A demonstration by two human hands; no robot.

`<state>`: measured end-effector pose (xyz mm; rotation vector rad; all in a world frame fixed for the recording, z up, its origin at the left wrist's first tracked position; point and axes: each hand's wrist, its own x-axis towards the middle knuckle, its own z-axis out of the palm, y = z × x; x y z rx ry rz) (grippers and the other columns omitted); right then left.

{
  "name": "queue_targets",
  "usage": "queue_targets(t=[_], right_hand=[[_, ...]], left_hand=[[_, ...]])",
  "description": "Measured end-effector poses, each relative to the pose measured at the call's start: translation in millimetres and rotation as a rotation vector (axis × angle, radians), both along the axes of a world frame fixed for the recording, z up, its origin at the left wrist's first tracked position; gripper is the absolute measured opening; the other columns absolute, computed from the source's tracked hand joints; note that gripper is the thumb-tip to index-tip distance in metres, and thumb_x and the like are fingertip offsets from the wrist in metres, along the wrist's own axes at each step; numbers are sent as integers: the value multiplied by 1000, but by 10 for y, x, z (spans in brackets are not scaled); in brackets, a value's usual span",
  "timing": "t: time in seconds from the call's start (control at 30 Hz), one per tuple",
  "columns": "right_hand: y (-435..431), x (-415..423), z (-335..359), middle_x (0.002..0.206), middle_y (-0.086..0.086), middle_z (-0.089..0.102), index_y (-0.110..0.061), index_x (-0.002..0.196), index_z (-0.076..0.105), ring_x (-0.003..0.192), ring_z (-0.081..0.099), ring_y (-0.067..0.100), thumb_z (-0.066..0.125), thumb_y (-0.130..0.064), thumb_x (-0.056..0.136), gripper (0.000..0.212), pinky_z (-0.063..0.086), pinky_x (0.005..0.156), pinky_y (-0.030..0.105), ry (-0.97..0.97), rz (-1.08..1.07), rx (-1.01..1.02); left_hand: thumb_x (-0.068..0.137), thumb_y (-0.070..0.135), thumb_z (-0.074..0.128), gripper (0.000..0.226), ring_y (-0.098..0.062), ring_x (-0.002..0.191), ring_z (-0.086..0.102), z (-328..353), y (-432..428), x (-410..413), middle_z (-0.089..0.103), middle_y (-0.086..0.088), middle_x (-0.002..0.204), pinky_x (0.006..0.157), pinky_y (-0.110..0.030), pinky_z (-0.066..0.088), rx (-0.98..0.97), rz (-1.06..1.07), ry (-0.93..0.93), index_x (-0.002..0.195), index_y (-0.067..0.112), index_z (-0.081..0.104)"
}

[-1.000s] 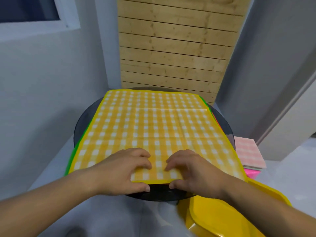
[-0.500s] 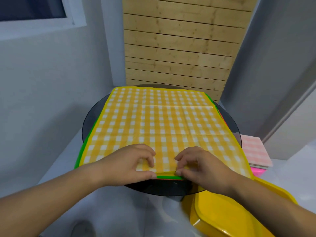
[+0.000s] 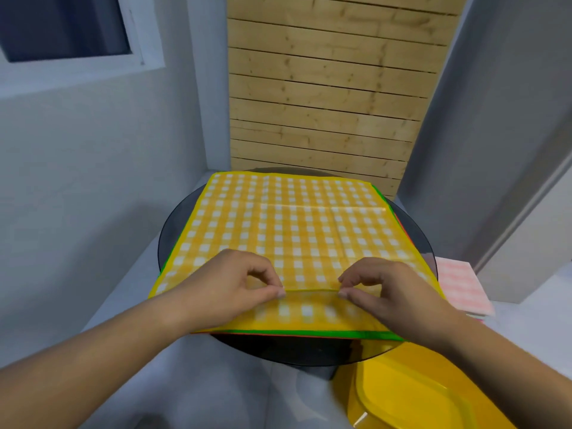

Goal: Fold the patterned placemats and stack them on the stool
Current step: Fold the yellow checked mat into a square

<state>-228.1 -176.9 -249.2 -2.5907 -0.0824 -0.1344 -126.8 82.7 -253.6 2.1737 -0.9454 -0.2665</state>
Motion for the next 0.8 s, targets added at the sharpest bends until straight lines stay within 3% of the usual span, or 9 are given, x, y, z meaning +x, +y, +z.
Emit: queue_targets(t=[0.13,0.23,0.33,0.4,0.5,0.63,0.7,0.8], right_hand=[[-114,36,237,93,-25,67,-36,94,73,93,60,-3,65,-36,91,8,51,77,16,-114,-72,-26],[-142,192,373,91,-22,66,-34,94,72,87,60,-2,65,-33,92,8,46,72,13,-219,-125,-125],[-181,514,474,90,-13,69,-29,92,73,86,64,11,66,-29,92,7,52,77,33,-352,-179,-212],[-248,848,495,92,-9,71,-28,91,73,91,64,20,65,-29,92,8,50,83,40,-396,-225,-268],[-352,1244,447,94,-8,70,-31,94,71,98,60,24,61,-33,94,11,42,87,39,-375,-294,-356],[-479,1773,210,87,-10,65,-32,92,71,101,60,25,60,-34,93,11,39,87,36,-264,-329,-300],[-547,1977,58,93,-8,69,-33,92,70,103,60,25,59,-35,93,12,38,94,37,-201,-342,-263],[-628,2170,-178,98,-8,69,-33,94,69,106,58,22,55,-34,95,14,24,107,39,-82,-382,-238]], left_hand=[[87,33,75,9,4,91,65,245,-12,70,72,23,86,80,-11,46,-33,45,-91,80,29,77],[86,36,75,10,2,86,64,430,-76,280,71,22,79,74,-15,47,-14,94,-243,77,31,75],[89,38,72,10,-3,86,63,593,-215,592,71,18,84,81,-31,50,27,165,-417,83,30,75],[92,37,68,11,-11,93,63,669,-366,879,72,14,93,83,-35,51,111,226,-488,88,29,75],[94,35,65,14,-20,98,63,649,-553,1209,73,9,98,88,-38,51,206,308,-454,89,25,73],[89,30,69,15,-22,88,64,338,-769,1691,70,6,87,83,-40,55,219,366,-307,77,21,71],[89,29,70,19,-22,90,64,153,-836,1861,69,7,85,84,-40,55,212,389,-245,72,22,67],[91,27,66,19,-21,94,64,-111,-912,2020,69,7,91,85,-39,54,199,400,-202,72,24,64]])
